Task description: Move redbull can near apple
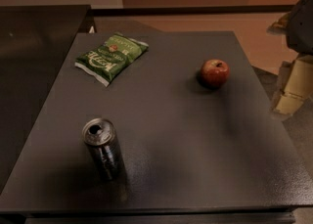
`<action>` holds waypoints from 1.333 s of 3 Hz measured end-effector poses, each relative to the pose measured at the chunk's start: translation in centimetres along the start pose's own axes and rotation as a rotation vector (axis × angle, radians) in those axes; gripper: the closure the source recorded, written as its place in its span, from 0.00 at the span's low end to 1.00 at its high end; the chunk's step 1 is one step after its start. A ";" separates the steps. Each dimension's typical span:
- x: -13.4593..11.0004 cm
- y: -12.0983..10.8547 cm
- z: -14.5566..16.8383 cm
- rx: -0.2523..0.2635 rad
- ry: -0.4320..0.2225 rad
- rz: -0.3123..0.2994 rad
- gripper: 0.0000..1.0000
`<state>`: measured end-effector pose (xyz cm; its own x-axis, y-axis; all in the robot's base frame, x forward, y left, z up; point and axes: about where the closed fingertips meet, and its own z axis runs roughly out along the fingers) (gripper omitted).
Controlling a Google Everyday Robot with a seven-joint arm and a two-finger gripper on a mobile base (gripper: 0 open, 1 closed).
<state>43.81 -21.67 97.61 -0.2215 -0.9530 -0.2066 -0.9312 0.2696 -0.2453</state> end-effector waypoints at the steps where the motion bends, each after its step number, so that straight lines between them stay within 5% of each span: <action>1: 0.0 0.0 0.0 0.000 0.000 0.000 0.00; 2: -1.5 0.0 0.5 -0.023 -0.036 -0.028 0.00; 4: -9.5 1.9 3.4 -0.125 -0.163 -0.212 0.00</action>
Offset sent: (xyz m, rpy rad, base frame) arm 0.0097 0.0350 -0.0090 0.0727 0.0446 0.0973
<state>45.08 -11.65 95.87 0.0221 -0.9488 -0.3151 -0.9824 0.0379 -0.1830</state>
